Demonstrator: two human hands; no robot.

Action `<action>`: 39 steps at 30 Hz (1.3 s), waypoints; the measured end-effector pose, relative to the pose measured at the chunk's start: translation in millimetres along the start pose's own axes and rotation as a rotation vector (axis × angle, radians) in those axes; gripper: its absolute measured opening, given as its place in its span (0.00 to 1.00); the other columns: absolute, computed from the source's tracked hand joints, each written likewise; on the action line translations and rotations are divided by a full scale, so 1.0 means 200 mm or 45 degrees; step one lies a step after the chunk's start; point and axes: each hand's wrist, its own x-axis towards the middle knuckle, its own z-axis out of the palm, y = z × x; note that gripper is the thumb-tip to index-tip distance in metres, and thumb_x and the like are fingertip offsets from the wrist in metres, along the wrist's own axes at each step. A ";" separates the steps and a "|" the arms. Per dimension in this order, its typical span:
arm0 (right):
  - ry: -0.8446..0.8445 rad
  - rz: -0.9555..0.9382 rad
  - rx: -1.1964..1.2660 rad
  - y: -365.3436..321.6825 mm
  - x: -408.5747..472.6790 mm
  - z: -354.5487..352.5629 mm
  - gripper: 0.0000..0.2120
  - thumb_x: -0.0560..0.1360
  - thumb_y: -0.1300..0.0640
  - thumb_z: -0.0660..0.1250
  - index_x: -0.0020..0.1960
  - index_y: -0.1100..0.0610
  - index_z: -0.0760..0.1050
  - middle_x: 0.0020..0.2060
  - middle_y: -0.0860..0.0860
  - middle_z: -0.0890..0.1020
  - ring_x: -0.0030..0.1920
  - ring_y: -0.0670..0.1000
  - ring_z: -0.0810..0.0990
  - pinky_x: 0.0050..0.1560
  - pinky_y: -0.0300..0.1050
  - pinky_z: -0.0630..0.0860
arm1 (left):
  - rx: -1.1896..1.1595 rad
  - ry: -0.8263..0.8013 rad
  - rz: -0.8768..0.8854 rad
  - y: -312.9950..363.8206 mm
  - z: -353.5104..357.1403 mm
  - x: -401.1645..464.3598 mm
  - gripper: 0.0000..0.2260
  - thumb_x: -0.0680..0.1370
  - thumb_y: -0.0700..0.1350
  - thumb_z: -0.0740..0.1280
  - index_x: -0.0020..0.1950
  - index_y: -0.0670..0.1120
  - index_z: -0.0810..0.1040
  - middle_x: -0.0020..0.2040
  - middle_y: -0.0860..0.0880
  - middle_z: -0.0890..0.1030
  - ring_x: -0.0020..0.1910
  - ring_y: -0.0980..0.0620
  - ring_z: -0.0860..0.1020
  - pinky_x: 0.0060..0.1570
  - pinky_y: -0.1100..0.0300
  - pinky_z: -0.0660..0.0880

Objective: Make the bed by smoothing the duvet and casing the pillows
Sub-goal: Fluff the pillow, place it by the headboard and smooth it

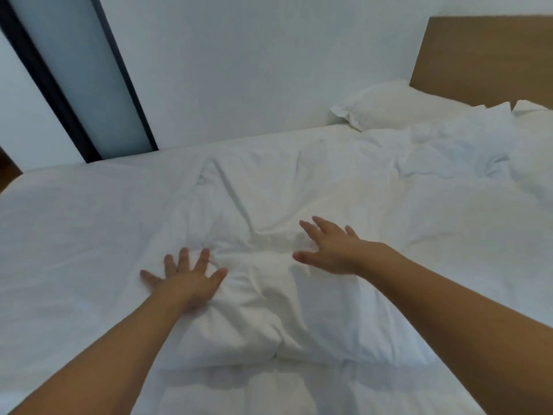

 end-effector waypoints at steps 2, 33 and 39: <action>0.032 -0.019 -0.045 -0.08 0.11 0.13 0.36 0.76 0.30 0.45 0.78 0.43 0.36 0.78 0.49 0.37 0.77 0.53 0.36 0.74 0.60 0.35 | 0.007 0.338 0.153 0.09 -0.06 0.04 0.30 0.79 0.66 0.46 0.78 0.59 0.44 0.79 0.53 0.38 0.78 0.47 0.38 0.69 0.29 0.39; 0.683 0.092 0.055 0.48 0.94 0.24 0.24 0.73 0.51 0.52 0.65 0.54 0.72 0.63 0.55 0.73 0.62 0.59 0.73 0.64 0.53 0.68 | 0.108 0.169 0.021 0.26 -0.09 1.18 0.30 0.77 0.69 0.38 0.77 0.62 0.36 0.78 0.59 0.35 0.77 0.51 0.34 0.64 0.26 0.34; 0.691 0.057 0.192 0.12 1.01 0.12 0.22 0.75 0.54 0.56 0.63 0.64 0.73 0.63 0.62 0.72 0.63 0.63 0.69 0.65 0.53 0.66 | 0.010 0.094 -0.191 -0.01 -0.22 1.12 0.35 0.74 0.73 0.42 0.77 0.62 0.36 0.80 0.52 0.38 0.78 0.41 0.42 0.67 0.25 0.41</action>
